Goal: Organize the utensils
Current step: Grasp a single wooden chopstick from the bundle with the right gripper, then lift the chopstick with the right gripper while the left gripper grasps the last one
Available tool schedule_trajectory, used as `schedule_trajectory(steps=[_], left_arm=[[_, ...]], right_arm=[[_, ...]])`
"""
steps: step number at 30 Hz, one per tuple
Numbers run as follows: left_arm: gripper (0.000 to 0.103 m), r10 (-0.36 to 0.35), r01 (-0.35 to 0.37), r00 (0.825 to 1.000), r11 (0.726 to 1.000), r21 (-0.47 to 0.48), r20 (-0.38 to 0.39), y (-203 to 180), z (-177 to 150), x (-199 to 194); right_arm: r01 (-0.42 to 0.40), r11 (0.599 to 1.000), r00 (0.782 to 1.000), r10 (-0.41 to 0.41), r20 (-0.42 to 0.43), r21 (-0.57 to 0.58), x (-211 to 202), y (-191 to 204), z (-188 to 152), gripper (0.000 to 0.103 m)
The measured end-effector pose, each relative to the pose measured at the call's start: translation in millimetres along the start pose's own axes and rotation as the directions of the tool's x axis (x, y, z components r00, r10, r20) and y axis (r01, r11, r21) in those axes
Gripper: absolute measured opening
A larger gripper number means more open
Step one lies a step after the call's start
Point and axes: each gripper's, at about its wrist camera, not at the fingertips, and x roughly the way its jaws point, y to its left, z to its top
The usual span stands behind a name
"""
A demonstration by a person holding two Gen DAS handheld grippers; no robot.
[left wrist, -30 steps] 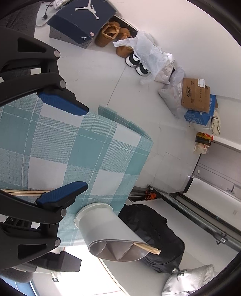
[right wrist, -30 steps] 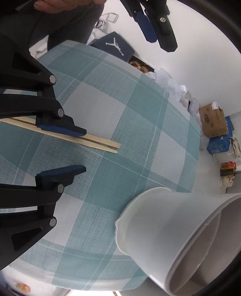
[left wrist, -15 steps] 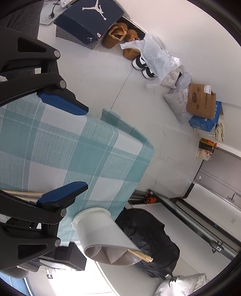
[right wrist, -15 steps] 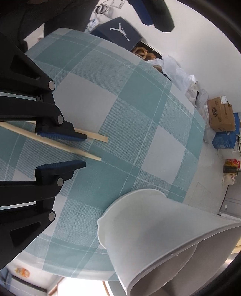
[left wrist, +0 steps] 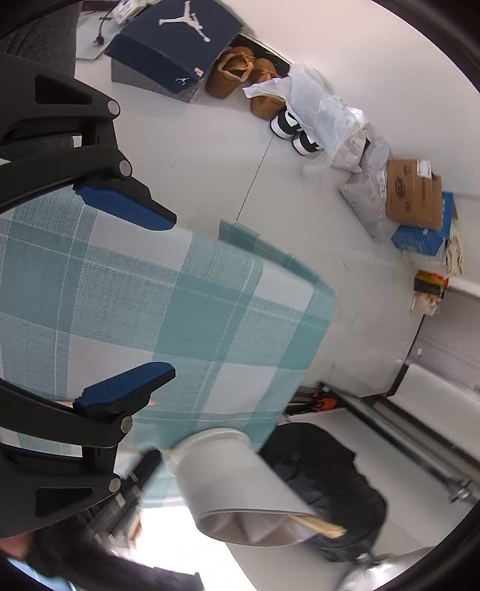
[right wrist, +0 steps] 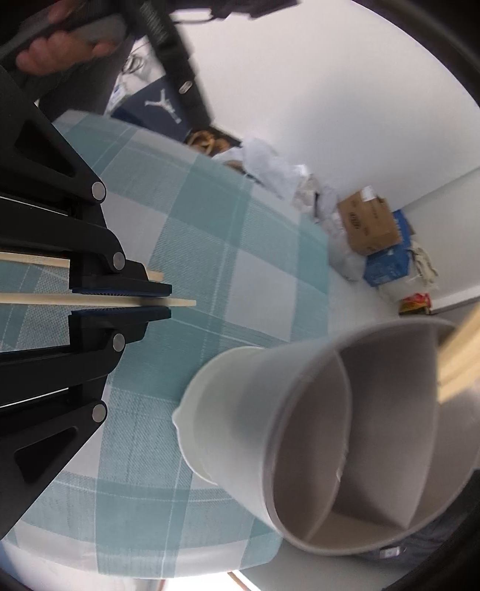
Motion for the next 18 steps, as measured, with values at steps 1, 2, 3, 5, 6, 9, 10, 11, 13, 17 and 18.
schedule_trajectory(steps=[1, 2, 3, 5, 6, 9, 10, 11, 13, 17, 18], left_arm=[[0.070, -0.004, 0.004, 1.000, 1.000, 0.021, -0.012, -4.3, -2.1, 2.2], [0.070, -0.013, 0.014, 1.000, 0.999, 0.038, -0.028, -8.9, -4.4, 4.6], [0.070, -0.021, 0.023, 0.999, 0.998, 0.050, -0.039, -12.5, -6.0, 5.7], [0.070, -0.045, 0.051, 0.996, 0.994, 0.092, -0.072, -25.6, -11.2, 9.9], [0.070, -0.042, 0.052, 0.996, 0.992, 0.115, -0.084, -32.5, -14.1, 12.2], [0.070, -0.028, 0.047, 0.994, 0.985, 0.169, -0.110, -49.5, -20.7, 18.5], [0.070, -0.026, 0.046, 0.993, 0.983, 0.179, -0.116, -53.9, -21.9, 20.0], [0.070, -0.029, 0.052, 0.992, 0.980, 0.191, -0.124, -59.5, -23.2, 21.9], [0.070, -0.036, 0.065, 0.989, 0.976, 0.207, -0.140, -67.4, -24.6, 24.1], [0.069, 0.007, 0.039, 0.985, 0.965, 0.261, -0.173, -81.9, -28.4, 34.9], [0.069, 0.023, 0.027, 0.984, 0.962, 0.273, -0.178, -84.9, -29.7, 38.6]], right_arm=[[-0.025, 1.000, 0.999, 0.024, 0.027, 0.018, -9.6, -4.7, 1.3, 0.004], [-0.037, 0.999, 0.998, 0.036, 0.046, 0.029, -15.5, -7.5, 1.2, 0.004], [-0.047, 0.998, 0.997, 0.045, 0.062, 0.038, -21.7, -10.0, -0.1, 0.004], [-0.088, 0.994, 0.992, 0.081, 0.097, 0.068, -35.6, -16.3, -0.1, 0.004], [-0.102, 0.992, 0.989, 0.093, 0.112, 0.080, -42.5, -20.6, -2.0, 0.004], [-0.134, 0.986, 0.978, 0.115, 0.175, 0.101, -64.8, -30.5, -4.9, 0.004], [-0.140, 0.985, 0.973, 0.118, 0.197, 0.104, -69.4, -29.6, -4.9, 0.004], [-0.144, 0.984, 0.970, 0.119, 0.211, 0.104, -73.9, -32.4, -6.1, 0.004], [-0.146, 0.984, 0.962, 0.117, 0.246, 0.103, -86.4, -38.0, -10.4, 0.004], [-0.139, 0.984, 0.951, 0.103, 0.292, 0.108, -106.4, -46.7, -19.9, 0.004], [-0.141, 0.984, 0.947, 0.101, 0.304, 0.112, -110.0, -48.3, -21.8, 0.004]])
